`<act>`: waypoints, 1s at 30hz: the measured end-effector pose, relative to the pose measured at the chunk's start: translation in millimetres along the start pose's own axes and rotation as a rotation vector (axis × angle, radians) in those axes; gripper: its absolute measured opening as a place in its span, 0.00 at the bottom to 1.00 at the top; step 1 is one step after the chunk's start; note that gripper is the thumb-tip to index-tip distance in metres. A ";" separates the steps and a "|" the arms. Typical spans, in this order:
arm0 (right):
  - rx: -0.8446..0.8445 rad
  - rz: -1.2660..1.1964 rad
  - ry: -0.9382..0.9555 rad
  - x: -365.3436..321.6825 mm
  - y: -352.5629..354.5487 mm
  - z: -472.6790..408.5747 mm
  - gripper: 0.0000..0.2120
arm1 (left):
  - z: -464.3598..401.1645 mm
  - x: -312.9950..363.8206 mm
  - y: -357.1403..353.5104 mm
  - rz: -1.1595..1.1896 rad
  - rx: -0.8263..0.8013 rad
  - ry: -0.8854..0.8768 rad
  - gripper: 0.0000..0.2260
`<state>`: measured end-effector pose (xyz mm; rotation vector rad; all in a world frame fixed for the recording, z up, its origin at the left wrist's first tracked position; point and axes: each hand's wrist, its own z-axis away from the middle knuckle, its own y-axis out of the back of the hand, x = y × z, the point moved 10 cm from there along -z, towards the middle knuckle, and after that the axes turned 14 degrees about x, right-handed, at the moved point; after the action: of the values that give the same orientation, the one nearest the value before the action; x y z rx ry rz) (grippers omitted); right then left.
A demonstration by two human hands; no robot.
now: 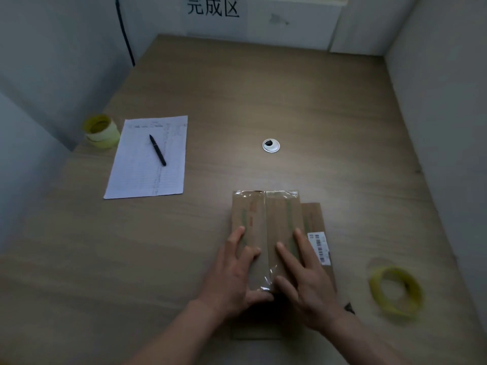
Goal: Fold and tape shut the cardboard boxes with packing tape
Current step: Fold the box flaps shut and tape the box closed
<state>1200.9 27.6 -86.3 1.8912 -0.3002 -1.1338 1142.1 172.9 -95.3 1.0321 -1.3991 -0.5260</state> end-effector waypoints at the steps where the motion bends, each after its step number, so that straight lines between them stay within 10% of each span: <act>1: 0.039 0.010 -0.020 -1.6 3.1 -1.7 0.30 | -0.5 2.0 -1.6 -0.017 -0.017 -0.016 0.41; 8: 0.189 0.038 -0.131 -7.5 9.7 -0.5 0.27 | -21.5 -5.5 5.5 0.143 -0.252 0.052 0.43; 18: 0.151 0.036 -0.159 -1.8 2.8 -0.6 0.27 | -126.2 3.2 -22.8 -0.283 -0.201 -0.244 0.36; 26: 0.216 -0.080 -0.183 -3.4 5.0 -2.3 0.24 | -113.4 -45.9 9.9 0.301 0.234 0.544 0.29; 30: 0.228 -0.101 -0.231 0.2 0.2 -1.8 0.26 | -44.8 -38.1 14.9 0.428 0.180 0.518 0.35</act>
<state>1202.5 28.4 -85.9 1.9910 -0.4846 -1.4420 1174.8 224.0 -97.4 0.8904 -1.1594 0.1787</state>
